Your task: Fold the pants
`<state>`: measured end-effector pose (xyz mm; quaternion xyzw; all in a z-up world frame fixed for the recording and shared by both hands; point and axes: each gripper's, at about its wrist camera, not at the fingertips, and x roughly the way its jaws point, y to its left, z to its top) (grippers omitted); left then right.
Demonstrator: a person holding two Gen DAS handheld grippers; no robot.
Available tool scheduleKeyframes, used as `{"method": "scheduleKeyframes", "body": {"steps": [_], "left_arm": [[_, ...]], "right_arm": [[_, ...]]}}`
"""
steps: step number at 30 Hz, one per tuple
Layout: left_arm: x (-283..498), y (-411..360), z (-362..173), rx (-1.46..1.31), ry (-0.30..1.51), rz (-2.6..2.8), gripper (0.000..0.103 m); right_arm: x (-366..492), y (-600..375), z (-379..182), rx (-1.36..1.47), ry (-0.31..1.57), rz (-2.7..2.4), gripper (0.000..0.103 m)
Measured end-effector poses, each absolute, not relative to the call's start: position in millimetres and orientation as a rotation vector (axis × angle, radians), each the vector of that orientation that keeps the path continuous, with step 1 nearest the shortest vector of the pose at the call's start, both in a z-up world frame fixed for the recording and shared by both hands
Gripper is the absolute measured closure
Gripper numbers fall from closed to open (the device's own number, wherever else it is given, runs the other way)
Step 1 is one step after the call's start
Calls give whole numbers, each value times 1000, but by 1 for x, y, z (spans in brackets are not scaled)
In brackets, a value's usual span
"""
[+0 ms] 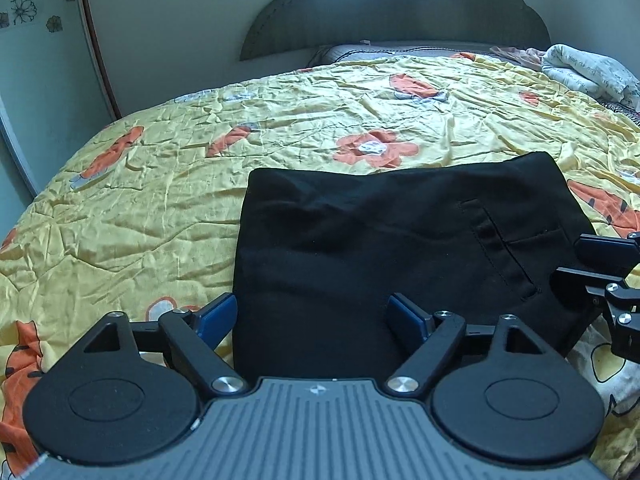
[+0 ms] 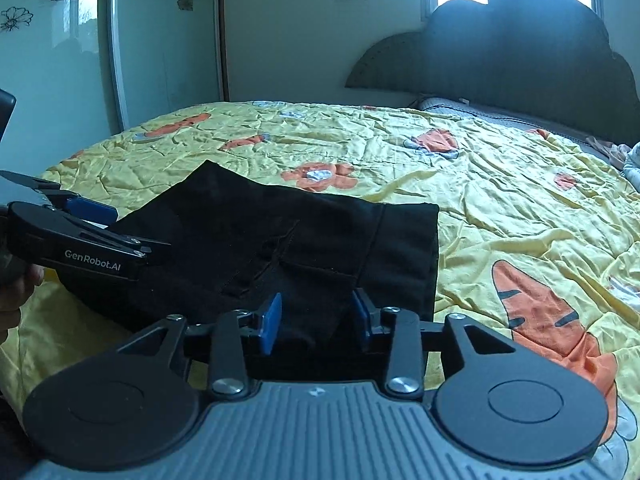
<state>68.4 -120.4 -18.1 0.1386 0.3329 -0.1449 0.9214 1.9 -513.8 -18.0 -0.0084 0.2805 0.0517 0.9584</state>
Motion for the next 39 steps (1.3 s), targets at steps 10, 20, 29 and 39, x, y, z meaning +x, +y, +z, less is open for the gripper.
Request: {"method": "scheduleKeyframes", "body": {"steps": [10, 20, 29, 39], "left_arm": [[72, -116, -17, 268, 697, -322, 17], [118, -61, -9, 47, 820, -503, 25], [169, -27, -28, -220, 1043, -747, 26], [197, -23, -52, -515, 1126, -906, 23]], "right_arm": [[2, -514, -16, -9, 575, 114, 58], [12, -580, -3, 208, 548, 128, 33], [44, -648, -38, 549, 707, 286, 33], [88, -647, -47, 679, 788, 627, 24]]}}
